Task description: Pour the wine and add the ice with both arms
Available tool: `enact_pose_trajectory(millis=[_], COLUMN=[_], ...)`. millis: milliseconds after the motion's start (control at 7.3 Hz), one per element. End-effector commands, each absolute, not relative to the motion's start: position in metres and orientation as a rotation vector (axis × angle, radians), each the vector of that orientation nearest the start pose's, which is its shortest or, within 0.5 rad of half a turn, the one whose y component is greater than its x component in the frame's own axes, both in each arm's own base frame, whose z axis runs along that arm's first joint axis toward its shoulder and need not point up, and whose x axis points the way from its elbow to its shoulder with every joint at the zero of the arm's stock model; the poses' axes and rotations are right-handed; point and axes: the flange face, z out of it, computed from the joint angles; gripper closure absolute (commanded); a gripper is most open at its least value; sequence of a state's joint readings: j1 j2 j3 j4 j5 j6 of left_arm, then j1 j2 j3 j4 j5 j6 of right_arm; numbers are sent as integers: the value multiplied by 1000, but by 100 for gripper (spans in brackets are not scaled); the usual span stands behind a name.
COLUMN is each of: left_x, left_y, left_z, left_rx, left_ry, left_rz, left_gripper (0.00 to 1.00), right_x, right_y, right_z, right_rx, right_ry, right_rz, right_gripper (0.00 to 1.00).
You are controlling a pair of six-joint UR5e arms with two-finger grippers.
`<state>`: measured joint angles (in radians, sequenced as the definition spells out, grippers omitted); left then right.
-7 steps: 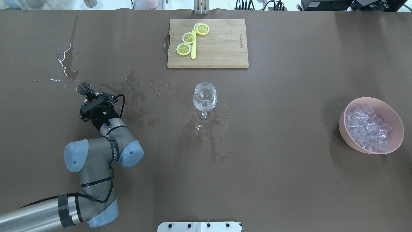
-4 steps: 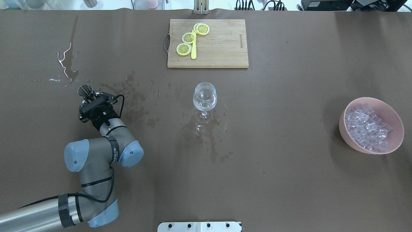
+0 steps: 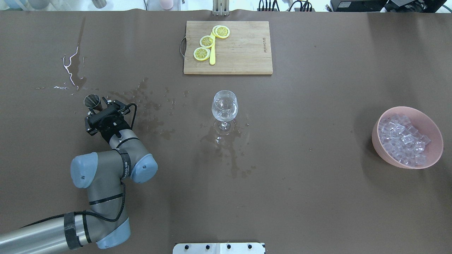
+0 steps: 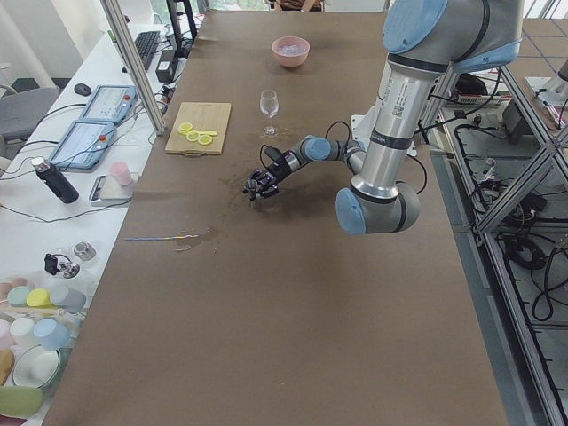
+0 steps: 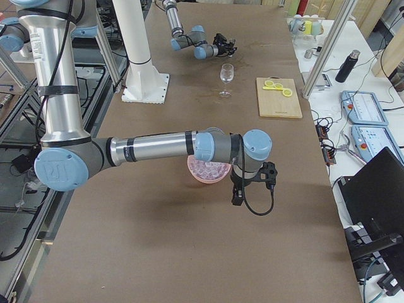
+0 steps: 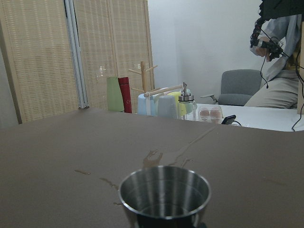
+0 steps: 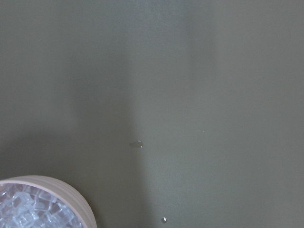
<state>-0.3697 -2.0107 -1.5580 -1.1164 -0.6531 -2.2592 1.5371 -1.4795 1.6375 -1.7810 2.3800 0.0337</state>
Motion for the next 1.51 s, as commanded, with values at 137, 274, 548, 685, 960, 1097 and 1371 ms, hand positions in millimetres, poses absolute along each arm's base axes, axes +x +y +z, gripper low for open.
enact_pose_trajectory(millis=[137, 274, 548, 685, 960, 1097, 1371], left_x=[514, 513, 508, 497, 479, 476, 458], left_y=[-426, -426, -424, -419, -412, -411, -403], left_z=[454, 453, 440, 438, 417, 410, 380], left_rx=[953, 953, 952, 950, 947, 944, 930], left_ry=[105, 105, 118, 108, 103, 114, 125], left_rz=[-953, -953, -959, -955, -953, -959, -965], left_gripper=[2, 2, 2, 2, 2, 2, 2], right_x=[43, 43, 43, 43, 43, 43, 43], right_y=[-523, -524, -523, -523, -523, -523, -523], right_z=[598, 596, 596, 596, 598, 599, 598], right_rx=[-78, -75, -75, -75, -78, -81, -80], right_ry=[-815, -817, -817, -820, -820, -818, -820], right_rz=[22, 21, 22, 22, 22, 23, 23], right_gripper=[0, 0, 0, 0, 0, 0, 0])
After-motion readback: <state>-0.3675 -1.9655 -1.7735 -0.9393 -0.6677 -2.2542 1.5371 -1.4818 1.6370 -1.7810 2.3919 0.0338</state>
